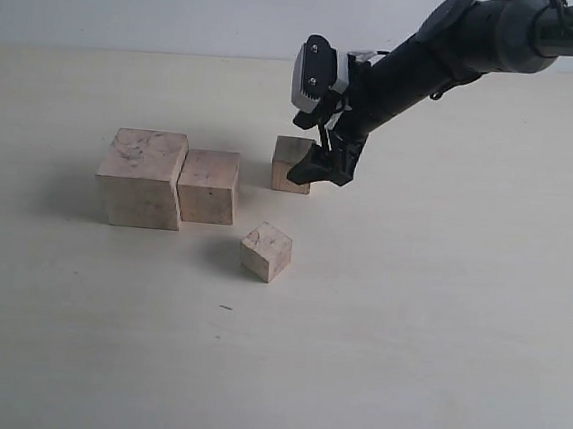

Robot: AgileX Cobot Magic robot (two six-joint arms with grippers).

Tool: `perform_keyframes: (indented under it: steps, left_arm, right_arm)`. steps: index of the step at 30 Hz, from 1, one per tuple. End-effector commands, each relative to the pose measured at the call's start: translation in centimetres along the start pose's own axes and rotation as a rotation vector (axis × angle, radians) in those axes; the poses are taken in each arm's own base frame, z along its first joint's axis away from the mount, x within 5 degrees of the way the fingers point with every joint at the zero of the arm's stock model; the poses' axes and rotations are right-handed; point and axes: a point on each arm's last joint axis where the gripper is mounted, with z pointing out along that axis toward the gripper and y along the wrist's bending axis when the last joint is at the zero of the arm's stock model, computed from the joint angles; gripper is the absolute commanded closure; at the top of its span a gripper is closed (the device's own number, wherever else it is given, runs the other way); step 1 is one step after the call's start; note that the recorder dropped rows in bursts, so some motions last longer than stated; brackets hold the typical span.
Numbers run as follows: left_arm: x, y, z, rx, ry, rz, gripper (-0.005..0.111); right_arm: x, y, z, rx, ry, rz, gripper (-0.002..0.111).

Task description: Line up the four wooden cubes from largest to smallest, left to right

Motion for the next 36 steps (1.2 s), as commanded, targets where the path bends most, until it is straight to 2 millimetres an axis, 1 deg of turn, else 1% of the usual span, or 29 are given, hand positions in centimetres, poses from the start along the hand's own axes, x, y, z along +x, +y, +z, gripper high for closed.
perform_keyframes:
  steps: [1, 6, 13, 15, 17, 20, 25, 27, 30, 31, 36]
  left_arm:
    - [-0.1, 0.0, -0.1, -0.001, -0.019, 0.002, 0.107]
    - [-0.1, 0.0, -0.1, -0.001, -0.019, 0.002, 0.107]
    - [-0.1, 0.0, -0.1, -0.001, -0.019, 0.002, 0.107]
    - [-0.1, 0.0, -0.1, -0.001, -0.019, 0.002, 0.107]
    - [-0.1, 0.0, -0.1, -0.001, -0.019, 0.002, 0.107]
    - [-0.1, 0.0, -0.1, -0.001, -0.019, 0.002, 0.107]
    - [-0.1, 0.0, -0.1, -0.001, -0.019, 0.002, 0.107]
    - [-0.1, 0.0, -0.1, -0.001, -0.019, 0.002, 0.107]
    - [-0.1, 0.0, -0.1, -0.001, -0.019, 0.002, 0.107]
    - [-0.1, 0.0, -0.1, -0.001, -0.019, 0.002, 0.107]
    - [-0.1, 0.0, -0.1, -0.001, -0.019, 0.002, 0.107]
  right_arm:
    - [0.6, -0.1, 0.7, 0.002, -0.012, 0.026, 0.027]
    - [0.3, -0.3, 0.7, 0.02, -0.048, 0.133, 0.027]
    - [0.3, -0.3, 0.7, 0.021, -0.053, 0.143, 0.027]
    - [0.3, -0.3, 0.7, 0.021, -0.053, 0.142, 0.03]
    - [0.3, -0.2, 0.8, 0.015, -0.054, 0.143, 0.037]
    - [0.4, 0.0, 0.8, -0.013, -0.046, 0.129, 0.053]
    - [0.3, 0.2, 0.8, -0.031, -0.05, 0.138, 0.071]
    - [0.3, 0.4, 0.8, -0.054, -0.054, 0.149, 0.081]
    - [0.1, 0.9, 0.7, -0.11, -0.065, 0.147, 0.103]
    - [0.0, 1.1, 0.6, -0.132, -0.071, 0.146, 0.108]
    - [-0.1, 1.6, 0.6, -0.19, -0.083, 0.142, 0.108]
